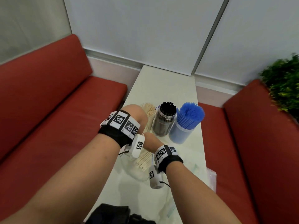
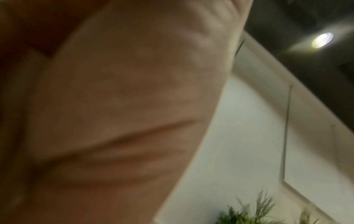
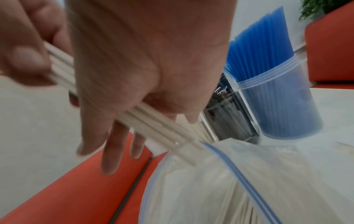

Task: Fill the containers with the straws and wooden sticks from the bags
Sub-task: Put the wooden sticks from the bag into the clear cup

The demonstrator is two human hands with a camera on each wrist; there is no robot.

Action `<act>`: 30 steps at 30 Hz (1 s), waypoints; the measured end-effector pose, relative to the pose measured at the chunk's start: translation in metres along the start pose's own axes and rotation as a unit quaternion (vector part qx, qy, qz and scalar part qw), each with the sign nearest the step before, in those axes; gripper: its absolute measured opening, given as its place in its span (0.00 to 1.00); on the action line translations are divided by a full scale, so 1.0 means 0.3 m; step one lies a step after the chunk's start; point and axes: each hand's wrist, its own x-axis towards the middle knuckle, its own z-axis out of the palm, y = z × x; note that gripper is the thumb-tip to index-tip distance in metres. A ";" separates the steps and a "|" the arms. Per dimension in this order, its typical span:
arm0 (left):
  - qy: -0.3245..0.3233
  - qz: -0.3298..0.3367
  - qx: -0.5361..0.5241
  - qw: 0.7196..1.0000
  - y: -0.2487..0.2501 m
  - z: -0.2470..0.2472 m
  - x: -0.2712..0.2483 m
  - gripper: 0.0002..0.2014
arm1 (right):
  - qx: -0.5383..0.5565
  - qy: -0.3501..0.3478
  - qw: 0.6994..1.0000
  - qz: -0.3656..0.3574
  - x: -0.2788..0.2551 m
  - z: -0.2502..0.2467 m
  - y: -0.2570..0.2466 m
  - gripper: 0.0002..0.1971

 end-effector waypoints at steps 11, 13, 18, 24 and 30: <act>0.289 0.184 -0.238 0.909 0.106 -0.055 0.041 0.21 | 0.340 0.211 0.917 0.005 -0.051 -0.070 -0.015 0.22; 0.312 0.223 -0.407 0.829 0.112 -0.052 0.049 0.23 | 0.346 0.217 0.912 0.023 -0.071 -0.101 -0.004 0.19; 0.211 0.075 -0.693 0.685 0.080 -0.006 0.111 0.23 | 0.450 0.269 0.851 0.012 -0.135 -0.270 -0.037 0.16; -0.196 0.091 -0.826 0.520 0.133 0.137 0.143 0.20 | 0.510 0.265 0.817 -0.045 -0.179 -0.395 -0.098 0.17; -0.229 0.114 -0.877 0.407 0.141 0.144 0.184 0.21 | 0.497 0.239 0.833 -0.049 -0.172 -0.379 -0.087 0.19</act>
